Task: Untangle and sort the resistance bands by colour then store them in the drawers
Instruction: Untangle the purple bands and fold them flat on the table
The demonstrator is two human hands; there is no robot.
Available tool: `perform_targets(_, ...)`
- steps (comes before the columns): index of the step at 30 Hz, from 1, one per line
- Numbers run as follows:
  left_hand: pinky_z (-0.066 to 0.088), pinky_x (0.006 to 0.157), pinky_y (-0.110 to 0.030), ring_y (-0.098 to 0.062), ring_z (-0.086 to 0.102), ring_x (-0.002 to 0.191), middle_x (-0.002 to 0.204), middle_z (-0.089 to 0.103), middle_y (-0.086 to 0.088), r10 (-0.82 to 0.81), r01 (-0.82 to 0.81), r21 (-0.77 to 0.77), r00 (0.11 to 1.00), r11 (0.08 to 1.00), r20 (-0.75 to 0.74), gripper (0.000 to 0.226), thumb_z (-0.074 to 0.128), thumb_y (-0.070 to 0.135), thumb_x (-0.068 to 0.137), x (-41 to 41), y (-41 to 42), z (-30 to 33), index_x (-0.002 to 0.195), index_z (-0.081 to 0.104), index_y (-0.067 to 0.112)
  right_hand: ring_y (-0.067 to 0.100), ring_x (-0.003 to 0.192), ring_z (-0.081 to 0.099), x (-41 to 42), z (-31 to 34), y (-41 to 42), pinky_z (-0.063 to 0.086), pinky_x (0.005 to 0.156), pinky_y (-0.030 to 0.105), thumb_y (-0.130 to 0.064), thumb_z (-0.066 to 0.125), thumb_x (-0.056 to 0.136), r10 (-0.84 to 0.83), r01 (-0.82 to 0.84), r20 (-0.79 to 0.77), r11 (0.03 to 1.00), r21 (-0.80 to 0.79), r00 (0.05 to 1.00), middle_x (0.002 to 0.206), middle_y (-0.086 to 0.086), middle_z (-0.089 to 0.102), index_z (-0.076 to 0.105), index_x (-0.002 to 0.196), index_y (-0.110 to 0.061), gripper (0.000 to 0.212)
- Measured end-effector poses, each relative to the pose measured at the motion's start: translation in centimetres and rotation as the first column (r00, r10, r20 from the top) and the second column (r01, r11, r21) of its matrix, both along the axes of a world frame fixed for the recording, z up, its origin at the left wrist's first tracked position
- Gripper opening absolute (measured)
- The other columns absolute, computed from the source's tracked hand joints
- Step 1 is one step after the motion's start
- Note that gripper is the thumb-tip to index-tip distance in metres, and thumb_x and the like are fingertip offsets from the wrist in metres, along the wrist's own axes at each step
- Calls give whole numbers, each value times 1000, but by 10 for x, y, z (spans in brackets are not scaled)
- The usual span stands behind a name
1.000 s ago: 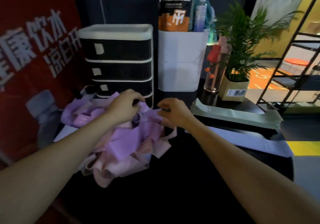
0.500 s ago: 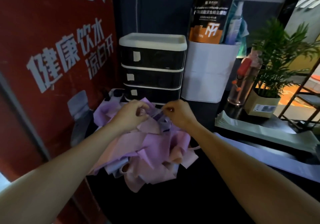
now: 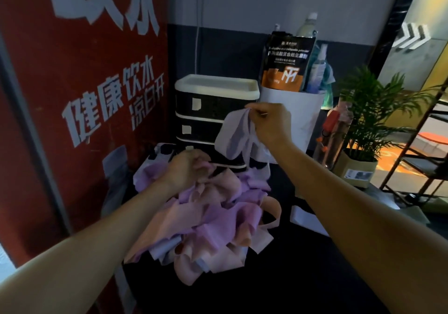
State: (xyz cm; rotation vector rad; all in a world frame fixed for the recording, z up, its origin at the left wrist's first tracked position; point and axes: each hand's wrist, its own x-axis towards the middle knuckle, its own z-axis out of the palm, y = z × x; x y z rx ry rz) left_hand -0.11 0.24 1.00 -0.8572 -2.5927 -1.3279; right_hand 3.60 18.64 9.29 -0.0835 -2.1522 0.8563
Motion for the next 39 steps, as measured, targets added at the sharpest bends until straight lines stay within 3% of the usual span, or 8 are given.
perform_targets(3,47,79,-18,-17,60,79,88,63,-6,-8,4,147,1000,989,26,10,64,2,84,6,17,12,85,59,11,9,77,58,8,5,5,43,67,11,-4,52,90,6,-6,-24,1000,-3,1000,90,4,71,73,101,-10,25)
perform_targets(5,42,70,-10,-3,56,74,86,62,-1,-72,61,202,997,978,43,15,65,2,84,16,28,22,91,55,10,7,67,55,16,9,8,40,61,9,-2,52,89,9,-9,-44,1000,-4,999,80,1,67,75,93,-8,25)
perform_targets(9,48,73,-20,-13,59,97,110,62,-2,-176,113,263,958,958,228,34,67,16,85,29,48,28,115,52,12,8,66,52,35,16,19,38,56,8,-5,52,90,-29,29,-34,1000,7,999,74,-1,64,75,91,-12,24)
perform_targets(14,52,74,-25,-19,66,93,104,67,-7,-482,53,638,704,768,521,21,55,17,92,57,68,33,113,57,14,23,67,60,65,14,41,48,66,32,-5,53,90,-50,50,16,998,25,999,80,20,70,72,85,4,21)
perform_targets(21,51,60,-15,-7,63,61,67,66,0,-630,17,760,571,650,526,16,47,4,94,89,90,32,95,61,12,14,71,54,114,-10,70,35,53,10,-6,56,89,-135,129,102,989,68,986,86,14,72,74,89,-1,19)
perform_targets(28,54,73,-15,-16,60,90,92,64,-12,-676,92,775,560,625,479,35,30,-19,88,111,110,34,94,60,-1,14,56,48,148,-35,90,34,48,11,-3,57,84,-86,86,401,996,18,912,69,12,61,72,80,2,17)
perform_targets(35,46,63,-17,-7,56,67,71,62,1,-329,77,529,855,845,401,12,61,11,89,103,127,29,78,64,15,19,62,45,164,-49,95,46,60,32,-2,60,83,145,-62,485,981,-183,862,67,26,43,51,77,21,25)
perform_targets(39,45,53,-19,-10,51,63,76,56,-5,-288,54,490,862,870,417,16,58,18,92,101,129,30,76,59,15,32,76,65,167,-52,98,55,76,44,-3,68,81,185,-107,442,975,-195,878,88,29,65,66,90,8,15)
